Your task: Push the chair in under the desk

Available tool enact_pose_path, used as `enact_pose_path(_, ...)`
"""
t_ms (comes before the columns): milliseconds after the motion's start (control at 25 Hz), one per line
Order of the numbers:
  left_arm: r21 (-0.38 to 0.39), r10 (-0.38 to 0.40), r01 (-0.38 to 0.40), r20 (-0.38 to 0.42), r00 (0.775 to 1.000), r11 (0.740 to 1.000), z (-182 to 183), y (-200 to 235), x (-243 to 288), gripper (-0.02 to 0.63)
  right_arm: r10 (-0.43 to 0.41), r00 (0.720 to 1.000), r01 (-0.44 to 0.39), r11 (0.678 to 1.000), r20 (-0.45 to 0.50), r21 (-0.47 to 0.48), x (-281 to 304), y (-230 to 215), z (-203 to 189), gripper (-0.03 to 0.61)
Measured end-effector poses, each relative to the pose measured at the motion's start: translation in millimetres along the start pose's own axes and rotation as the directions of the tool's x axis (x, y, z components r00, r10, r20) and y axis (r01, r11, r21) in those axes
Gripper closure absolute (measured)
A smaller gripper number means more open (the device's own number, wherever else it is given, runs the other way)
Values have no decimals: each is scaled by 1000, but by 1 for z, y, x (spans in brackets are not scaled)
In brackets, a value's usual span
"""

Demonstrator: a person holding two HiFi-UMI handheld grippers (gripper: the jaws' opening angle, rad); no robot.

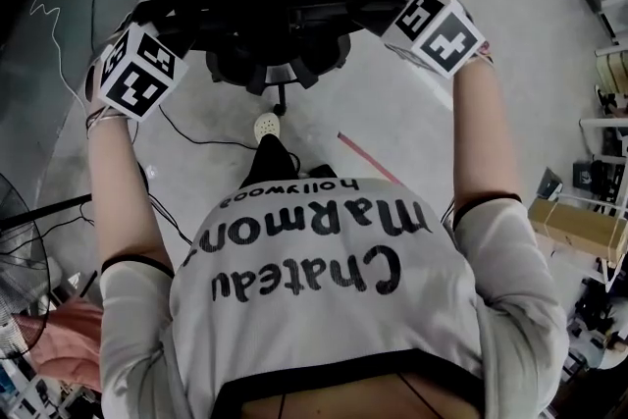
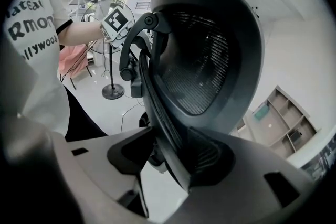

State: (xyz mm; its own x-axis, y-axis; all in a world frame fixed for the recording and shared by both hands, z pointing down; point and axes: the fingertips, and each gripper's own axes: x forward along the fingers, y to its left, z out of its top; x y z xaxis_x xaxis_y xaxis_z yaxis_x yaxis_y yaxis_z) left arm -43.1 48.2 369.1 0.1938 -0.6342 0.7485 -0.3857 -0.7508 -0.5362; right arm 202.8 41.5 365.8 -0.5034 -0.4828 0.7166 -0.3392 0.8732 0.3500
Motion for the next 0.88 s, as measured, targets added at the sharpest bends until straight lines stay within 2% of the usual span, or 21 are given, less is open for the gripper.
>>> enact_pose_path(200,13,-12,12,33,999,1000,3,7,1,387,-8,1000,8,1000,-3,0,-1,-7,3,364)
enact_pose_path(520,48,-4,3,40,999,999,8,6,-6,388,-30,1000,30,999,-10,10,-8,-7,4,356)
enact_pose_path(760,104,-8,0,75,997,995,75,30,58,388,-87,996,89,994,-30,62,-7,-72,-49,354)
enact_pose_path(880,121,-20,9,90,996,993,87,51,81,388,-111,993,114,990,-44,82,3,-97,-54,353)
